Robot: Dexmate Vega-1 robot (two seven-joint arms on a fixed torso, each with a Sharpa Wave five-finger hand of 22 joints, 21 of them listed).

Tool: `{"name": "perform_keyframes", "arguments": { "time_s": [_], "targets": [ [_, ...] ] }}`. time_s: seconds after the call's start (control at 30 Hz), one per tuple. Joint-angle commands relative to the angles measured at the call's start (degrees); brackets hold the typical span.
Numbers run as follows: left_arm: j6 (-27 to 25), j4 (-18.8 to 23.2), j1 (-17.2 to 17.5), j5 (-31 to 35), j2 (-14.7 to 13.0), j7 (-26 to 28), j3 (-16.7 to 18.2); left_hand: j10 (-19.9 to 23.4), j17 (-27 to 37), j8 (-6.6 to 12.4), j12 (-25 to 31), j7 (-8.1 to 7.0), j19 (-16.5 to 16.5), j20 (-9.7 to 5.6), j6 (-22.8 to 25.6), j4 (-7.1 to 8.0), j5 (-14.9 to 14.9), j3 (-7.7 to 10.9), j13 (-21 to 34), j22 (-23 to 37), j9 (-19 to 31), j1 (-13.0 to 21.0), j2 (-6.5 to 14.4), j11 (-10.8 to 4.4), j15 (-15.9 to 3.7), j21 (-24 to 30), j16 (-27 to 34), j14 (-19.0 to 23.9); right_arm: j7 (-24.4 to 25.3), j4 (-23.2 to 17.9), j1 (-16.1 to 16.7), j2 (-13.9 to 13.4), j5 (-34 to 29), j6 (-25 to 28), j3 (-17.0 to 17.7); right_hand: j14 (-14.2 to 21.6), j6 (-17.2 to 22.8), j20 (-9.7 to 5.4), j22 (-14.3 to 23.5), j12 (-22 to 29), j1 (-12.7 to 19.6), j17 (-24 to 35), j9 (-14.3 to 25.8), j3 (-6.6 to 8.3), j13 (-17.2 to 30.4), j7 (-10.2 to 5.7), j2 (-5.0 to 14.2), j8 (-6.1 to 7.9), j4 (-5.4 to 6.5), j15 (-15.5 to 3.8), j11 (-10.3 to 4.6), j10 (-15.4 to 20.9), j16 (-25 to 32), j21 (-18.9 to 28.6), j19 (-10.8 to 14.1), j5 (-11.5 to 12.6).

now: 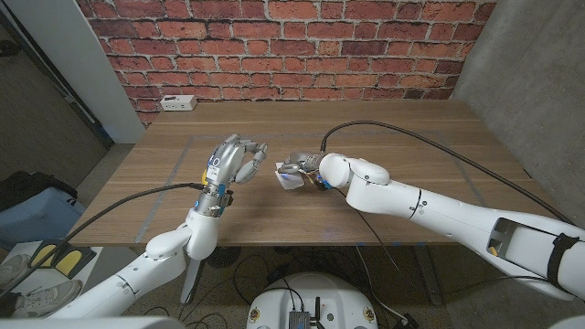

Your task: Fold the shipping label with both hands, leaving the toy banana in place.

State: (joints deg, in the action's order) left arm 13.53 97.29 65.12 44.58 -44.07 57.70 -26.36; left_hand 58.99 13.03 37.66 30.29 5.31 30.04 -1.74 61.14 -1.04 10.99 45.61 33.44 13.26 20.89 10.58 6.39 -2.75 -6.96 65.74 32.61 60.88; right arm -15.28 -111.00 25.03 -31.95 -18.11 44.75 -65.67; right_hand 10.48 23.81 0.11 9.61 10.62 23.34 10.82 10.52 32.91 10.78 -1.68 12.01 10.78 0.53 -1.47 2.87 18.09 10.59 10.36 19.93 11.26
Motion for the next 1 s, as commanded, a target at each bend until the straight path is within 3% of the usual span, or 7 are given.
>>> {"name": "perform_keyframes", "arguments": {
  "time_s": [0.03,0.2,0.27,0.47,0.63,0.83,1.0],
  "targets": [
    [0.03,0.32,-0.26,-2.6,-2.26,-1.9,-1.03,-0.74,-0.53,-0.82,-0.88,0.19,-0.59,0.08,-0.76,0.56,-0.4,-0.85,-0.66,-0.68,-0.61,-1.32,-0.37,0.43,-0.05,-0.39,-0.99,-1.07,0.74,-0.24,-1.32,1.28,-7.17,6.27,-4.7,-0.86,-0.1,-0.69,0.11,-0.01,2.06,0.33,0.3,1.6,0.27,-0.74,0.19,-0.21,-0.29,-0.67,-0.94,-0.72,0.33,0.23,-0.42,0.62],
    [-2.69,2.55,0.36,-4.57,-3.93,-8.11,-0.55,-3.27,-1.81,-2.57,-3.52,0.79,-2.08,0.89,-2.23,1.06,-0.52,-1.55,-2.47,-1.95,-2.04,-2.89,-1.01,1.09,1.14,-1.45,-3.4,-4.08,1.93,-0.35,-1.66,1.64,-11.57,9.1,-7.21,-1.17,-0.72,-1.65,0.12,0.17,4.52,0.38,0.36,3.96,0.31,-1.52,0.37,-0.21,-0.69,-2.03,-2.8,-1.26,0.62,0.44,-0.55,1.02],
    [-3.68,3.22,0.5,-5.74,-4.46,-10.78,-0.34,-4.84,-2.4,-4.29,-5.24,0.69,-3.57,1.78,-3.65,1.15,-0.55,-1.75,-3.79,-2.5,-3.22,-3.84,-1.57,2.34,2.36,-2.43,-5.41,-6.92,1.86,-0.46,-1.61,1.55,-12.15,9.41,-7.38,-1.08,-0.59,-1.89,0.11,0.36,5.68,0.39,0.39,4.86,0.32,-1.78,0.26,-0.07,-0.94,-2.59,-4.11,-1.1,0.81,0.64,-0.22,1.1],
    [-4.97,3.1,0.56,-9.45,-4.53,-14.88,0.32,-11.45,-2.31,-9.89,-10.28,-0.44,-9.88,5.16,-8.31,0.99,-0.73,-2.3,-7.36,-2.88,-6.25,-5.92,-2.48,4.29,3.85,-6.2,-10.44,-14.44,2.03,-0.6,-1.19,1.16,-13.92,9.78,-7.76,-0.83,-0.66,-2.11,0.07,0.41,6.98,0.24,0.39,5.45,0.3,-2.14,-0.3,-0.04,-1.79,-3.1,-4.71,-1.11,0.93,0.82,0.31,0.98],
    [-6.49,3.45,0.41,-10.59,-4.65,-17.16,0.51,-14.9,-2.08,-13.13,-12.68,-1.52,-15.57,7.17,-11.59,0.52,-0.72,-2.36,-9.1,-2.95,-7.62,-6.27,-2.47,4.3,4.72,-9.25,-13.56,-20.31,1.41,-0.63,-1.14,1.12,-15.52,10.5,-8.32,-0.7,-0.29,-2.44,0.07,0.46,7.95,0.2,0.41,5.75,0.31,-2.68,-0.26,0.14,-2.29,-3.54,-5.34,-1.08,1.03,0.84,0.47,0.78],
    [-6.31,3.12,-0.21,-11.61,-4.54,-18.32,0.38,-16.99,-1.99,-15.48,-14.06,-0.57,-16.36,7.5,-14.52,0.37,-0.85,-2.71,-10.08,-2.98,-8.34,-6.75,-2.89,5.4,5.37,-10.29,-14.71,-21.98,1.16,-1.44,-0.34,0.28,-16.77,10.07,-8.02,0.19,2.11,-2.88,0.09,0.93,9.57,0.28,0.46,6.31,0.33,-2.18,-0.03,0.88,-2.53,-4.18,-5.45,0.04,1.53,1.06,1.17,0.51],
    [-5.89,2.47,-0.83,-12.13,-4.11,-18.2,0.3,-17.01,-1.95,-16.09,-14.23,0.01,-16.48,7.63,-15.15,0.43,-0.89,-2.85,-10.38,-2.98,-8.52,-6.98,-2.97,6.01,5.87,-10.57,-14.83,-21.95,0.86,-2.13,0.2,-0.31,-19.04,9.89,-8.42,2.97,7.03,-2.79,0.09,2.07,11.93,0.26,0.47,6.02,0.31,-2.15,-0.55,1.84,-3.55,-5.19,-6.02,4.53,2.52,1.55,3.4,-0.14]
  ]
}}
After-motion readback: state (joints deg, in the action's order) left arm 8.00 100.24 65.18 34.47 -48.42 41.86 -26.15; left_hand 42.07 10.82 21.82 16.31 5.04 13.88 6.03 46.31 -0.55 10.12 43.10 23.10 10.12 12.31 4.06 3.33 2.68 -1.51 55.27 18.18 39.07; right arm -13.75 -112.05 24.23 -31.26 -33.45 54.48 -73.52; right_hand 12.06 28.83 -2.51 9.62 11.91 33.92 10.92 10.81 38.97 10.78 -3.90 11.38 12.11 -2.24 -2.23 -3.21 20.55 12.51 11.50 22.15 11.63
